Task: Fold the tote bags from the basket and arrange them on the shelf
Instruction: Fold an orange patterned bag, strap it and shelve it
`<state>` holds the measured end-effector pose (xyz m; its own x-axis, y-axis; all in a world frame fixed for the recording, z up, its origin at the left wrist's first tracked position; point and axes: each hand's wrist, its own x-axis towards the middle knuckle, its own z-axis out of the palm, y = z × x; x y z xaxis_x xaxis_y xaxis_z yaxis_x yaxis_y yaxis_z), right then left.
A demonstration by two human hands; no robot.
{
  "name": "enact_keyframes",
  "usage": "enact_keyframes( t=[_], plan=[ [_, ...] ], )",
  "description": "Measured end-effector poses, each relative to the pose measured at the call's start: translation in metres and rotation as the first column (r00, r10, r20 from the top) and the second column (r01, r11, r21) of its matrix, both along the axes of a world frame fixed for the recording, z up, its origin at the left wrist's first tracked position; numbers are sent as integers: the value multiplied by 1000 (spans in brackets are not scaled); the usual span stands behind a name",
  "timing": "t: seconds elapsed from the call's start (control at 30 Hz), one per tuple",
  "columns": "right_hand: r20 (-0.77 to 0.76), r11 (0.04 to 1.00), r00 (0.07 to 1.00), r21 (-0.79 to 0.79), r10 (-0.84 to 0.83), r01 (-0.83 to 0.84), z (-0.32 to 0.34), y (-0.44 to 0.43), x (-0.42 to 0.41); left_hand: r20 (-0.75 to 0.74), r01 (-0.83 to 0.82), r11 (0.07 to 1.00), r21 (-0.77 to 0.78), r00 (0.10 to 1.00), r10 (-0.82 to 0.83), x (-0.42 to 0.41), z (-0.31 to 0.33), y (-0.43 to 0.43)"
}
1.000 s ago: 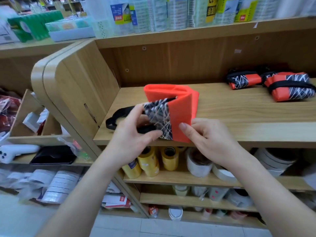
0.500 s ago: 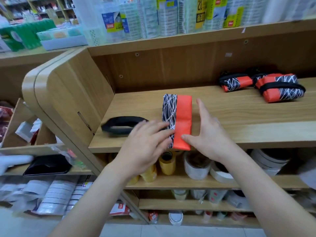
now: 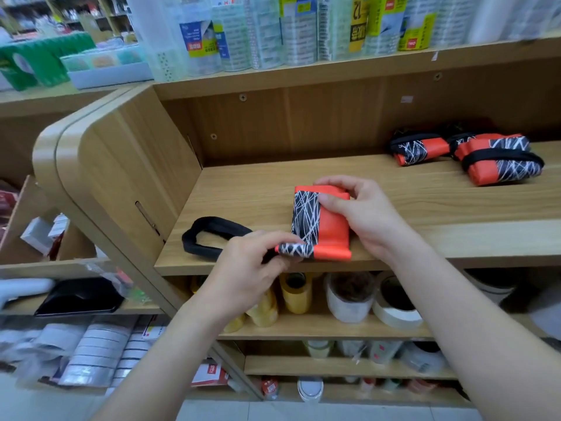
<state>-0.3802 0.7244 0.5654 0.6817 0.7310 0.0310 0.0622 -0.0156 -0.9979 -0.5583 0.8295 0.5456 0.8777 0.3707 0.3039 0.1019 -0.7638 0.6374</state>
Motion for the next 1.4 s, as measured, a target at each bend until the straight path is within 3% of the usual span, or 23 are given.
enact_keyframes(
  t=[0.13,0.27,0.33,0.43,0.5,0.63,0.73,0.83,0.93,1.0,1.07,1.13,1.23,1.4],
  plan=[
    [-150,999,988,41,33,-27,5,-8,-9,36,-124,979,-160,991,131,13,7,-5],
    [-188,991,980,131,60,-36,9,-13,-18,90,-280,959,-52,955,284,25,4,-9],
    [-77,994,997,109,24,-16,7,-13,-26,87,-317,948,-13,944,317,29,6,-9],
    [72,979,980,92,-187,180,1,-8,-37,-21,-190,981,29,981,191,35,7,-11],
    [50,960,964,113,-262,255,-1,-5,-41,-89,-121,992,23,988,123,37,5,-16],
    [19,901,913,172,-408,399,-3,0,-43,-87,-91,995,44,992,94,40,6,-22],
    [-19,888,906,191,-422,418,-3,-1,-44,-90,-98,993,64,991,103,40,9,-26],
    [15,949,957,135,-290,286,4,-8,-37,-62,-123,981,153,989,133,39,4,-27],
    [290,1000,957,-27,13,-5,15,-22,-21,-32,-165,953,255,983,179,39,-3,-22],
    [534,965,819,-249,207,-82,22,-31,-10,-7,-181,923,339,981,195,40,-4,-23],
    [682,922,654,-383,326,-61,24,-35,0,-29,-154,935,318,985,172,41,-1,-24],
    [734,924,583,-372,349,-85,24,-38,6,-39,-102,936,337,992,122,38,2,-21],
    [733,925,575,-359,364,-127,21,-44,13,-99,-96,885,456,982,158,18,11,-3],
    [739,919,558,-374,378,-127,24,-53,24,-194,-28,942,335,976,98,-20,20,33]
  ],
)
